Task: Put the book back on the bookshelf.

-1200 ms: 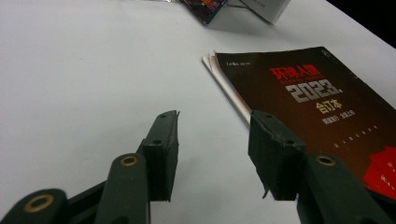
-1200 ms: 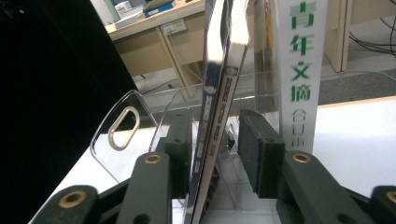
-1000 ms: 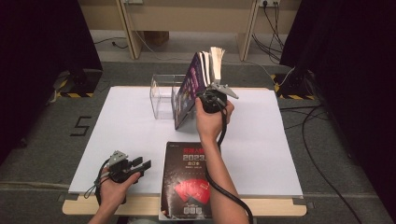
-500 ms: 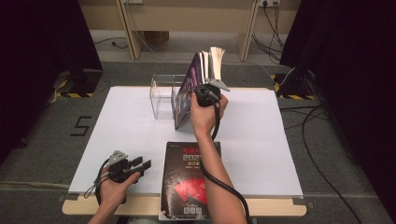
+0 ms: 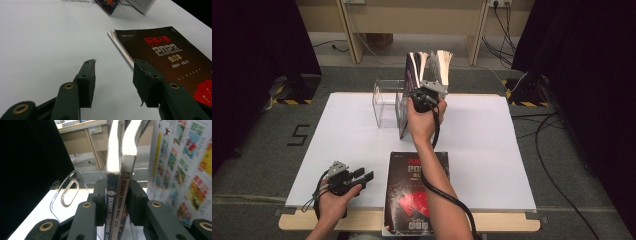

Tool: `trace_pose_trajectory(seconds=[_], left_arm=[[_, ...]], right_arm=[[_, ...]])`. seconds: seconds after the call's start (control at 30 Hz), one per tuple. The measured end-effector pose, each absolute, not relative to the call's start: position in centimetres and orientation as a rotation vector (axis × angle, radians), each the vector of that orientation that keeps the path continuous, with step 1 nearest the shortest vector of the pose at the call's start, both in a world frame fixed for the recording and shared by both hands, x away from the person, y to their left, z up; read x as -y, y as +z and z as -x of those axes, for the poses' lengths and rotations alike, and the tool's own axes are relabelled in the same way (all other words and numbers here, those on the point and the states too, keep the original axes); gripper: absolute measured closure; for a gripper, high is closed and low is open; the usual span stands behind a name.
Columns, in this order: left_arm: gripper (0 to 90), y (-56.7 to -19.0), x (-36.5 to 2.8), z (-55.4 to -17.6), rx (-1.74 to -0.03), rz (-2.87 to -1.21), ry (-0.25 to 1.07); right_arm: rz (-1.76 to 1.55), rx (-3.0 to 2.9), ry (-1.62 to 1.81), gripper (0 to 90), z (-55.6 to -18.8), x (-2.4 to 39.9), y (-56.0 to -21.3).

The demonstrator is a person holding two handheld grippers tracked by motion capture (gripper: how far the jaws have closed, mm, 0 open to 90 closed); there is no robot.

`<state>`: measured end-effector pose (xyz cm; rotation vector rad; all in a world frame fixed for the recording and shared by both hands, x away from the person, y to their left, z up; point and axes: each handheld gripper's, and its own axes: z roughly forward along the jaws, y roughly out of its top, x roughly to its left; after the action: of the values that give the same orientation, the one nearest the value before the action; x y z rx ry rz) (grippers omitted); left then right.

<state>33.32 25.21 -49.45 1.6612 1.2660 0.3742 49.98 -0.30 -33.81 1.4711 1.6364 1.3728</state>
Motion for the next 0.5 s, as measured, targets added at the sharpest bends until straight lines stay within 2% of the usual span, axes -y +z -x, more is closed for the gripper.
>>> trace_pose_trajectory(seconds=[0.5], left_arm=[[52.2, -49.4, -25.3, -33.4, -1.267, -1.656, 0.373]], right_arm=[[-1.509, -1.66, 1.369, 66.8, -51.9, -0.5, -34.4]])
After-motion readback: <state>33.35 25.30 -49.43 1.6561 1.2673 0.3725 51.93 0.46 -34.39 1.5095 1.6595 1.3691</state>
